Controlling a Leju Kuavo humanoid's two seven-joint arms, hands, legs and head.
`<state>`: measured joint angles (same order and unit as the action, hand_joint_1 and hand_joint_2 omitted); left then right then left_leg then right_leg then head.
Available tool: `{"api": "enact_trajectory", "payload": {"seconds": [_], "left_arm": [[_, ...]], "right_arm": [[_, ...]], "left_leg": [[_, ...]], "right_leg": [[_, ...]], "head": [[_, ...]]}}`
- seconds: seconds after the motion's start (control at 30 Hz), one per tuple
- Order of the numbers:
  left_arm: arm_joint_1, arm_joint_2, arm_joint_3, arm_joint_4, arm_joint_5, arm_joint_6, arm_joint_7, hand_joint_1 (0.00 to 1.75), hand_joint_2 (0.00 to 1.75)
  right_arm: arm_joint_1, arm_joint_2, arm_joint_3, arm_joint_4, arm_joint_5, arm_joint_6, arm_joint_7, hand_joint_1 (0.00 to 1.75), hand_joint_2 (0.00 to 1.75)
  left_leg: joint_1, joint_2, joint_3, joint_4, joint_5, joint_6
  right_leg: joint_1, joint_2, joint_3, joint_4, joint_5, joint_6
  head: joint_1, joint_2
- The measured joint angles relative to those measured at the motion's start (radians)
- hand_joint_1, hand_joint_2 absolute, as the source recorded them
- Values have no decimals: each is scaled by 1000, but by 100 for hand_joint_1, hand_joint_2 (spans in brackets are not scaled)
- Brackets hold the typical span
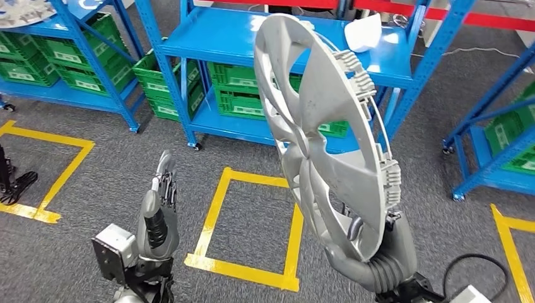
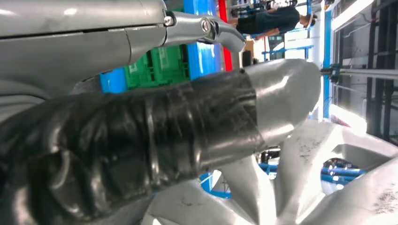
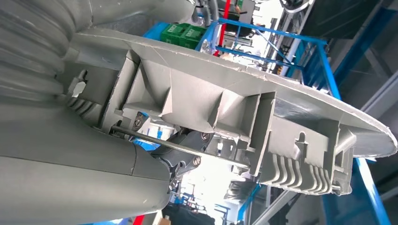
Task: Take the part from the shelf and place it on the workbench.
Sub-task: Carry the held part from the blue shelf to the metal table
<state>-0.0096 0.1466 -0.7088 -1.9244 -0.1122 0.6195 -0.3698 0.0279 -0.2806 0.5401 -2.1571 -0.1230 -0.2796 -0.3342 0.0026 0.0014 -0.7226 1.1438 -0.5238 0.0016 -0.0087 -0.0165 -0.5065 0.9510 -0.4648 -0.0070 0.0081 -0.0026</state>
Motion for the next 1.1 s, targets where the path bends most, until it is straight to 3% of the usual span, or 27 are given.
{"api": "enact_trajectory", "payload": {"seconds": [0.03,0.07,0.1,0.13,0.17,0.2,0.23,0.27,0.33,0.37,0.4,0.43,0.47,0.53,0.57,0.6,0.63,0.7,0.77,0.8,0.87,0.9,0.93,0.97,1.03,1.07,1.1], "left_arm": [[1,0,0,0,0,0,0,0,0],[1,0,1,0,0,0,0,0,0],[2,1,1,0,0,0,0,0,0],[2,1,3,0,0,0,0,0,0],[3,1,4,0,1,0,0,0,0],[3,2,6,0,1,1,0,0,0],[3,2,9,-2,2,2,1,0,0],[3,3,11,-4,3,2,1,0,0],[4,4,17,-7,4,4,3,0,0],[6,5,19,-8,5,4,4,0,0],[8,7,21,-8,6,5,5,0,0],[10,8,23,-8,7,5,6,0,0],[11,9,24,-8,8,5,7,0,0],[13,11,29,-9,9,5,8,0,0],[15,13,32,-9,11,5,9,0,0],[18,14,35,-9,14,6,10,0,0],[20,16,38,-9,17,6,11,0,0],[25,18,42,-12,21,6,12,0,0],[27,21,46,-19,22,6,12,0,0],[28,22,48,-22,23,6,12,0,0],[29,25,50,-25,24,6,13,0,0],[30,27,52,-26,24,6,13,0,0],[31,29,55,-27,25,6,13,0,0],[31,32,57,-28,25,6,13,0,0],[32,35,62,-30,26,6,14,0,0],[32,37,64,-30,26,6,14,0,0],[33,39,65,-30,26,5,14,0,0]], "right_arm": [[0,1,0,0,0,0,0,175,175],[0,2,0,0,0,0,0,175,175],[0,2,1,0,0,0,0,175,175],[0,3,1,1,0,0,0,175,175],[0,3,1,0,0,0,0,175,175],[0,4,1,0,0,0,1,175,175],[-1,4,1,0,0,1,2,175,175],[-3,5,2,0,0,1,3,175,175],[-8,7,3,0,2,2,7,175,175],[-10,8,3,0,3,2,8,175,175],[-11,9,4,0,5,2,10,175,175],[-12,10,4,1,6,2,11,175,175],[-12,10,6,1,7,2,12,175,175],[-13,12,10,1,7,2,14,175,175],[-13,12,12,2,7,2,14,175,175],[-14,13,14,3,7,2,14,175,175],[-15,14,15,4,7,2,15,175,175],[-18,16,18,6,8,2,15,175,175],[-22,19,21,6,8,2,16,175,175],[-24,21,22,6,8,2,17,175,175],[-28,23,24,8,9,2,17,175,175],[-30,25,24,8,9,2,17,175,175],[-31,27,25,9,9,2,17,175,175],[-31,29,27,10,9,2,17,175,175],[-32,33,28,10,9,2,17,175,175],[-32,35,29,11,9,2,17,175,175],[-33,37,29,12,9,2,17,175,175]], "left_leg": [[3,0,-12,69,-34,-4],[5,0,-15,123,-43,-7],[6,0,-7,149,-29,-8],[7,0,19,139,0,-7],[8,0,63,96,25,-4],[6,0,118,28,27,0],[5,0,177,-51,13,5],[2,0,215,-112,-7,11],[-4,0,238,-170,-23,24],[-3,1,227,-171,-11,32],[-2,3,223,-174,1,40],[0,4,216,-177,14,47],[1,5,207,-177,28,53],[-1,4,176,-173,55,58],[-2,3,156,-169,69,58],[-3,3,134,-164,81,57],[-4,3,112,-158,93,56],[-6,2,74,-146,115,52],[-8,2,52,-140,137,43],[-7,3,47,-141,147,37],[-3,4,45,-150,168,23],[-2,3,41,-148,161,16],[-1,2,34,-134,133,9],[1,0,22,-100,86,3],[6,0,-6,21,-22,-10],[9,0,-14,83,-48,-15],[11,0,-10,127,-47,-18]], "right_leg": [[0,0,-18,3,13,0],[0,0,-37,7,25,0],[0,0,-57,13,36,1],[0,0,-77,20,47,3],[0,1,-97,28,56,6],[1,1,-114,36,65,9],[2,1,-128,42,74,14],[2,2,-136,45,84,19],[0,1,-142,40,107,32],[-3,2,-144,37,113,38],[-4,4,-150,43,101,43],[-5,6,-161,66,67,48],[-7,7,-176,110,16,51],[-8,8,-205,243,-86,56],[-8,8,-209,301,-106,57],[-8,8,-200,333,-102,57],[-8,8,-175,328,-79,56],[-6,9,-82,222,-44,46],[0,7,17,81,-60,35],[4,7,38,39,-73,30],[7,6,32,19,-58,22],[6,5,23,12,-45,15],[3,3,14,7,-30,8],[0,1,6,3,-15,3],[0,0,-20,4,14,-3],[0,0,-37,6,29,-2],[0,0,-58,9,44,0]], "head": [[-6,0],[-10,0],[-14,0],[-18,0],[-22,0],[-25,0],[-27,0],[-28,0],[-28,0],[-28,0],[-28,0],[-25,0],[-20,0],[-6,0],[-1,0],[3,0],[7,0],[13,0],[14,0],[14,0],[14,0],[15,0],[13,0],[8,0],[-4,0],[-9,0],[-13,0]]}}
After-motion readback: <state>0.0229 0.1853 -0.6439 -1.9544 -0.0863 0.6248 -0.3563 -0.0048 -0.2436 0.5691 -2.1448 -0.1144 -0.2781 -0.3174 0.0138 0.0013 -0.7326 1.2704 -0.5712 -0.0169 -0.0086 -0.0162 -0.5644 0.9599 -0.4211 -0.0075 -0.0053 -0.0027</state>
